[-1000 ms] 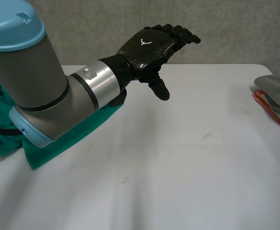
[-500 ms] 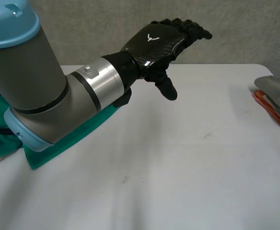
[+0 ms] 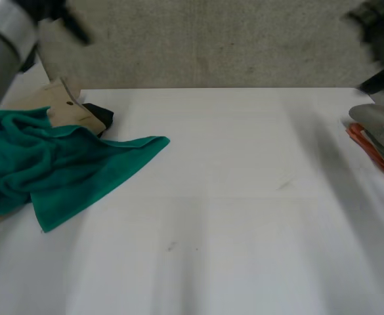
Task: Fold the laundry.
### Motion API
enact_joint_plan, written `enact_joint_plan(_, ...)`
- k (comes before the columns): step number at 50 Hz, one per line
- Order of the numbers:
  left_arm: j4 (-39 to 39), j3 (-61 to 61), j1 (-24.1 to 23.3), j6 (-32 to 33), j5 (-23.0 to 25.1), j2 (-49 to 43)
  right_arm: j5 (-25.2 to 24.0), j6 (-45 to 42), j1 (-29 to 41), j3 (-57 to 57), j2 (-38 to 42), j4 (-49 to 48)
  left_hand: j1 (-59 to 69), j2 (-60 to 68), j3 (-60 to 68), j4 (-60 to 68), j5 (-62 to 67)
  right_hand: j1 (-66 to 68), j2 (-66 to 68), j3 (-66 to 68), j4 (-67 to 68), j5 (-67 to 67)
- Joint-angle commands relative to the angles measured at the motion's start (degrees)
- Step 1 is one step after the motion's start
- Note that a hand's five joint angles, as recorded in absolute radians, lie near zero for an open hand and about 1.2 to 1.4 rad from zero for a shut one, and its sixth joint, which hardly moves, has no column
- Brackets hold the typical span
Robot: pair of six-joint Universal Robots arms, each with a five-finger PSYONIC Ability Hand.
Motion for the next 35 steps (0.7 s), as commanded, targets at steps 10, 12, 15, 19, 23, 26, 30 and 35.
enact_joint_plan(10,2.1,-8.15,17.06,22.31,2.96,-24.07,3.65,-11.91,11.34,9.91,7.86,12.83,-2.03,-2.12,-2.22,-1.75,-2.88,-3.55,-2.26,-1.96,-1.99,-2.76)
enact_joint_plan(12,5.6,-7.8,18.03,22.75,6.02,-28.37,4.0,-12.71,11.16,10.96,7.95,12.83,-2.03,-2.12,-2.22,-1.75,-2.88,-3.55,-2.26,-1.96,-1.99,-2.76)
enact_joint_plan(15,9.3,-7.45,19.44,22.75,8.76,-31.02,4.09,-12.88,10.64,12.54,8.04,12.74,3.69,3.61,3.51,3.97,2.84,-3.55,-2.26,-1.96,-1.99,-2.76)
enact_joint_plan(19,15.53,-8.24,19.71,21.35,9.82,-30.42,4.09,-12.97,10.37,13.78,7.95,12.74,67.8,67.72,67.62,68.09,66.96,-3.55,-2.26,-1.96,-1.99,-2.76)
enact_joint_plan(23,18.98,-10.61,17.86,18.45,9.65,-23.31,4.18,-12.8,10.28,14.3,6.64,12.74,67.97,67.88,67.78,68.25,67.12,-3.55,-2.26,-1.96,-1.99,-2.76)
enact_joint_plan(26,19.51,-13.51,15.75,15.73,9.65,-16.8,4.26,-12.62,10.28,14.48,5.49,12.74,67.97,67.88,67.78,68.25,67.12,-3.55,-2.26,-1.96,-1.99,-2.76)
enact_joint_plan(30,18.72,-15.97,12.24,12.83,9.56,-8.72,4.96,-12.36,10.19,14.39,4.7,12.74,67.97,67.88,67.78,68.25,67.12,-3.55,-2.26,-1.96,-1.99,-2.76)
enact_joint_plan(35,17.31,-19.31,4.79,5.29,9.73,1.73,8.65,-11.39,10.19,13.52,2.5,12.74,67.97,67.88,67.78,68.25,67.12,-3.55,-2.26,-1.96,-1.99,-2.76)
